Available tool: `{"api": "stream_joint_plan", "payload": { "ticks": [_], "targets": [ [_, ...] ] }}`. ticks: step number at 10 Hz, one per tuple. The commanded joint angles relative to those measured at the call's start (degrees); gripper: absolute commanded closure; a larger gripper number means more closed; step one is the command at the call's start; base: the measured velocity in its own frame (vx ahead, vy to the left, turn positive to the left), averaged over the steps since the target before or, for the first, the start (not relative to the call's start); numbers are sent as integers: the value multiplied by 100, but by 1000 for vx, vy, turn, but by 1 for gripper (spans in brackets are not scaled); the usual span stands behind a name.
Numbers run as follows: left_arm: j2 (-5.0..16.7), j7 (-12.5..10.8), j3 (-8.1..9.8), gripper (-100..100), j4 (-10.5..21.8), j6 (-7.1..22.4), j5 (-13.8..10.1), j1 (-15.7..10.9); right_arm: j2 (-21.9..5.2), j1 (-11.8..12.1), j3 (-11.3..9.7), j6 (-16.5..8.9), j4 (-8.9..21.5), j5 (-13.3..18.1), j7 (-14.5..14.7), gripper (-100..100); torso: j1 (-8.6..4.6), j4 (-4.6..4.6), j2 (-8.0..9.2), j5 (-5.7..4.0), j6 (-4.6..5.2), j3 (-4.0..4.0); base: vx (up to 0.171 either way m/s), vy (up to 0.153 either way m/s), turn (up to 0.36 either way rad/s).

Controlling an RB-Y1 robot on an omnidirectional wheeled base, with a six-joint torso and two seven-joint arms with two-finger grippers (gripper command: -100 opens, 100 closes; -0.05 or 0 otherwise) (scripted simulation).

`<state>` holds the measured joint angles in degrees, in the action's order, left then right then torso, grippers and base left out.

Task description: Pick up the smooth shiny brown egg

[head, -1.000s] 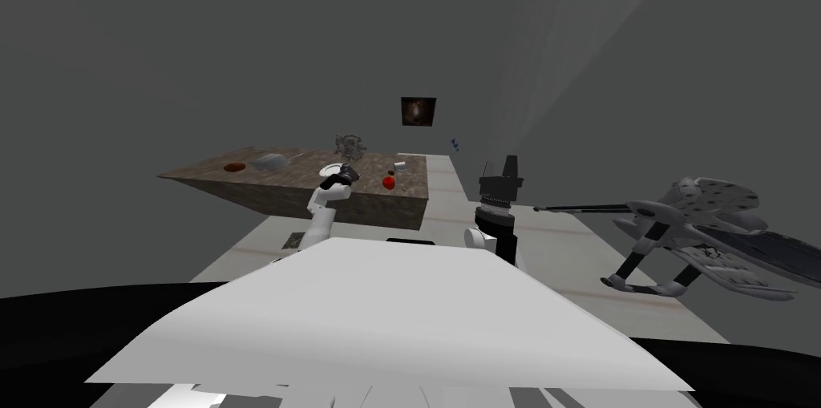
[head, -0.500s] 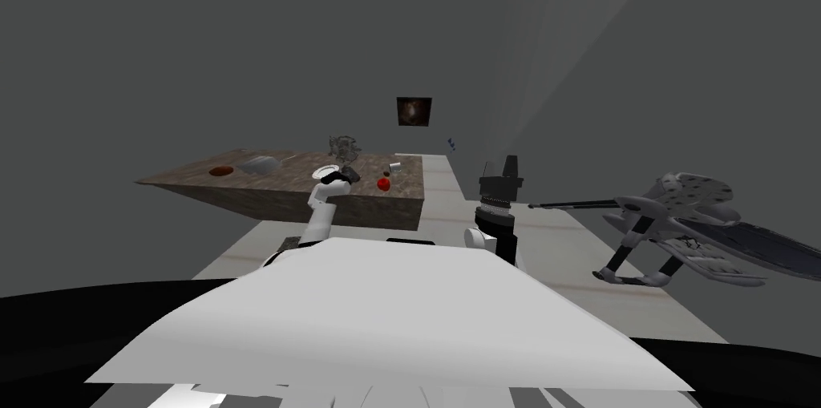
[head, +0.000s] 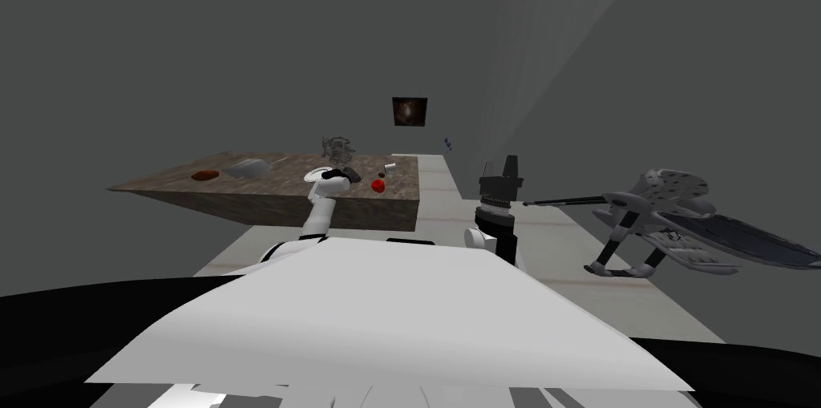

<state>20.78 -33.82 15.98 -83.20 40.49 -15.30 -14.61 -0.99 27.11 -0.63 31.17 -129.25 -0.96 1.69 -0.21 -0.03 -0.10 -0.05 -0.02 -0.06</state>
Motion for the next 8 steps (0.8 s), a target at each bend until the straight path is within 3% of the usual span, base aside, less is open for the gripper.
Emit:
{"api": "stream_joint_plan", "payload": {
  "ticks": [1, 8],
  "targets": [
    [27, -73, -4, -100, 54, 211, -18, -67, 0, 0, 0, 0, 0, 0, 0, 0, 0, 0, 0, 0, 0, 0, 24, -41, -39],
    [318, -446, -98, -100, 528, 1170, -293, -447, 0, 0, 0, 0, 0, 0, 0, 0, 1, -1, -2, 0, -1, -1, 30, -47, -59]
  ]
}}
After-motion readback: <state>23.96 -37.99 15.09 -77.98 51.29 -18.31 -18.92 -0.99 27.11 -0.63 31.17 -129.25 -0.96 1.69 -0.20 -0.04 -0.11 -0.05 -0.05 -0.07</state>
